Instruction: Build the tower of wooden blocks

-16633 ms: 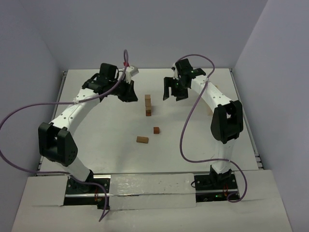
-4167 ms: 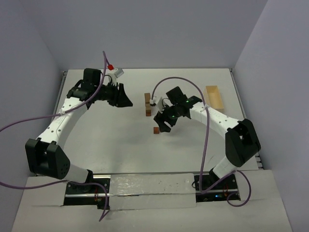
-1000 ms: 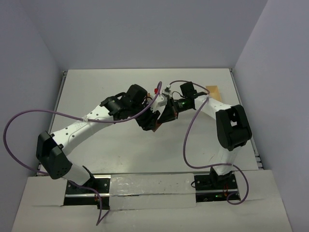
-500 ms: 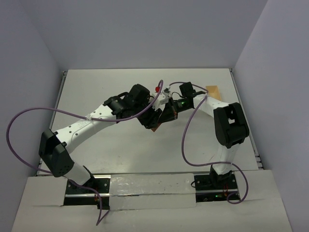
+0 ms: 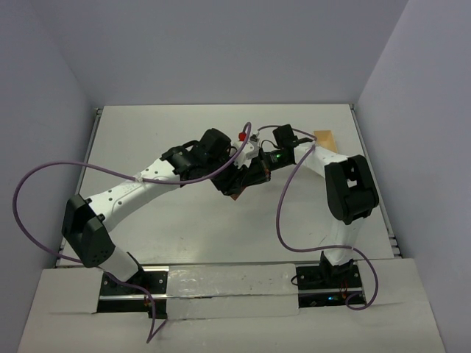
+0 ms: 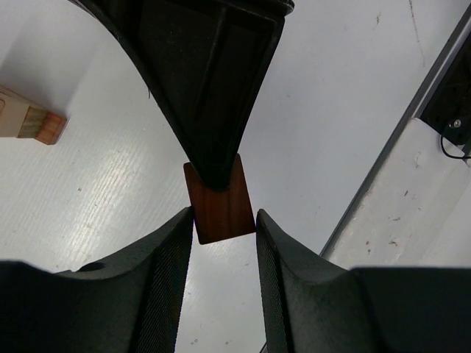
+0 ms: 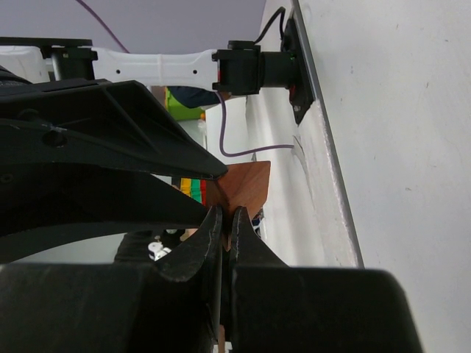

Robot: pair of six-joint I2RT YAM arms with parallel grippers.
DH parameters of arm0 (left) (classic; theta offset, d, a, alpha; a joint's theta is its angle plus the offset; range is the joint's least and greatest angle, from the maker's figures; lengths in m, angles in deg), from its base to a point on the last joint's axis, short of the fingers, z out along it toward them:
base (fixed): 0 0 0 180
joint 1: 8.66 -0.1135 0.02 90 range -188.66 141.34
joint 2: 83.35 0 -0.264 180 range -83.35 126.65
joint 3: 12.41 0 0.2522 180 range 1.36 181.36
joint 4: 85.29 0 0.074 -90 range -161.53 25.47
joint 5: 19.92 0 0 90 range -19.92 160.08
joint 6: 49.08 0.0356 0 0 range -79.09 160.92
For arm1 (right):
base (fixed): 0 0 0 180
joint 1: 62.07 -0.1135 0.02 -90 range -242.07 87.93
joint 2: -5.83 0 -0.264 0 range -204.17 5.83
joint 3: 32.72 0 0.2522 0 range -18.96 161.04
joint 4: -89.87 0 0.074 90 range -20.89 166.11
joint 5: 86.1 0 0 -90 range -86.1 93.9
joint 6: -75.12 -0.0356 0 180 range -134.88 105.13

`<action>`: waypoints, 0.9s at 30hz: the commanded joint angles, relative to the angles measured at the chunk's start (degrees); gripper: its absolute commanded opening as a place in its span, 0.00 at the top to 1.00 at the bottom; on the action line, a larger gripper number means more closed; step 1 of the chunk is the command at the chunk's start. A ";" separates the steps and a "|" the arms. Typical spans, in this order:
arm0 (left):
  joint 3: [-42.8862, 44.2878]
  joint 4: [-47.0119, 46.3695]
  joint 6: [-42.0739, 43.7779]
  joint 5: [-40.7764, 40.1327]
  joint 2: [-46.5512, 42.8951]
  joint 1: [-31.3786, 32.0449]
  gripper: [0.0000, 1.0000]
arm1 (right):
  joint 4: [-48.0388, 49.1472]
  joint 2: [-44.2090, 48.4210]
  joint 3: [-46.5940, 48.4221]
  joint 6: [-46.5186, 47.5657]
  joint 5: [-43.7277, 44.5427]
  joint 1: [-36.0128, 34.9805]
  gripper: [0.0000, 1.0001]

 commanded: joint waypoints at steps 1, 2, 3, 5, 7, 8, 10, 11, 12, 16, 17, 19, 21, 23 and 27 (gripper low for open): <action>1.62 -2.54 -0.97 -0.65 0.57 0.88 0.54 | -0.79 -0.89 2.48 -1.27 -7.91 0.54 1.00; 1.41 -2.61 -0.97 -0.80 0.64 0.88 0.55 | -0.93 -1.03 2.55 -1.41 -8.12 0.47 1.00; 1.39 -2.61 -0.97 -0.98 0.64 0.97 0.55 | -0.93 -1.04 2.56 -1.41 -8.12 0.47 1.00; 0.98 -2.85 -0.97 -1.39 0.40 0.97 0.56 | -0.88 -1.09 2.64 -1.55 -7.95 0.55 1.00; 0.73 -3.18 -0.97 -1.79 0.29 0.97 0.58 | -0.92 -1.20 2.57 -1.66 -8.02 0.55 1.00; 0.70 -3.23 -0.97 -1.91 0.29 0.97 0.59 | -0.87 -1.21 2.62 -1.81 -8.04 0.55 1.00; 0.61 -3.23 -0.97 -1.94 0.27 0.97 0.61 | -0.84 -1.36 2.71 -2.03 -8.04 0.62 1.00; 0.48 -3.23 -0.97 -1.94 0.35 0.97 0.61 | -0.84 -1.45 2.79 -2.22 -8.10 0.64 1.00; 0.40 -3.27 -0.97 -1.98 0.33 1.01 0.61 | -0.89 -1.47 2.82 -2.33 -8.12 0.73 1.00; 0.43 -3.07 -0.97 -1.94 0.54 1.06 0.58 | -0.84 -1.48 2.82 -2.55 -8.29 0.74 1.00; 0.51 -2.97 -0.97 -1.78 0.71 1.06 0.56 | -0.84 -1.32 2.82 -2.55 -8.30 0.81 1.00; 0.59 -2.96 -0.97 -1.55 0.97 1.06 0.54 | -0.93 -1.24 2.76 -2.55 -8.28 0.91 1.00; 0.49 -3.00 -0.97 -1.38 1.02 1.14 0.54 | -0.85 -1.15 2.70 -2.55 -8.30 0.91 1.00; 0.52 -3.05 -0.97 -1.23 1.04 1.14 0.53 | -0.80 -1.04 2.64 -2.51 -8.30 0.95 1.00; 0.59 -2.87 -0.97 -0.77 0.99 1.14 0.53 | -0.91 -1.25 2.64 -2.47 -8.37 1.08 1.00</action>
